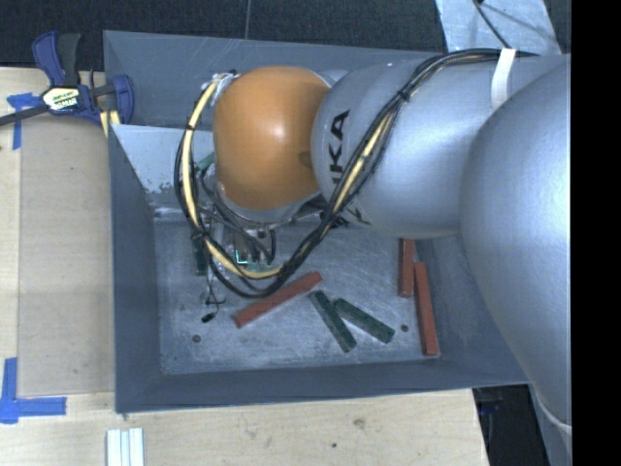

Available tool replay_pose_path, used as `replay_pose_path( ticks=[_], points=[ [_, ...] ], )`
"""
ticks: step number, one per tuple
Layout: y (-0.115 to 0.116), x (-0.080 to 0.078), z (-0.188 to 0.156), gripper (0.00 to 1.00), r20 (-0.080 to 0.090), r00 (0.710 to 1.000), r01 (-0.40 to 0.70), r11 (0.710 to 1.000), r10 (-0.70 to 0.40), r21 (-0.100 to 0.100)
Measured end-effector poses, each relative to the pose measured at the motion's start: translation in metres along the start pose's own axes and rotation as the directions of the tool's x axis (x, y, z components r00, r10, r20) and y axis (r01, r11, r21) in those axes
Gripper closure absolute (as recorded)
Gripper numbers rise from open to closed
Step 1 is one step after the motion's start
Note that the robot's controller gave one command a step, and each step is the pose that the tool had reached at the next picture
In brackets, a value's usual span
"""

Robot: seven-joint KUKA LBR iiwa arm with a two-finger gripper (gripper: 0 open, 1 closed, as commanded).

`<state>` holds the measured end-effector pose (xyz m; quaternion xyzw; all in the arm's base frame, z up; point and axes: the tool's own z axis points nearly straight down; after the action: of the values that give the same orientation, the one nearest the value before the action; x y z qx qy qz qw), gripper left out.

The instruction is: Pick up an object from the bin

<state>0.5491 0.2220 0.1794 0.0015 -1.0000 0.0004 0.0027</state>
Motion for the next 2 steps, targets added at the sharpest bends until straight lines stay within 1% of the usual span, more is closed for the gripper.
replay_pose_path(
  ticks=[1, 2],
  points=[
    [-0.0932, 0.0236, 0.1102, 0.00, 0.000, 0.974, 0.226, 0.974, -0.226, 0.003],
    [-0.0892, 0.0216, 0.1063, 1.00, 0.008, 0.974, 0.227, 0.974, -0.227, 0.000]
  ],
)
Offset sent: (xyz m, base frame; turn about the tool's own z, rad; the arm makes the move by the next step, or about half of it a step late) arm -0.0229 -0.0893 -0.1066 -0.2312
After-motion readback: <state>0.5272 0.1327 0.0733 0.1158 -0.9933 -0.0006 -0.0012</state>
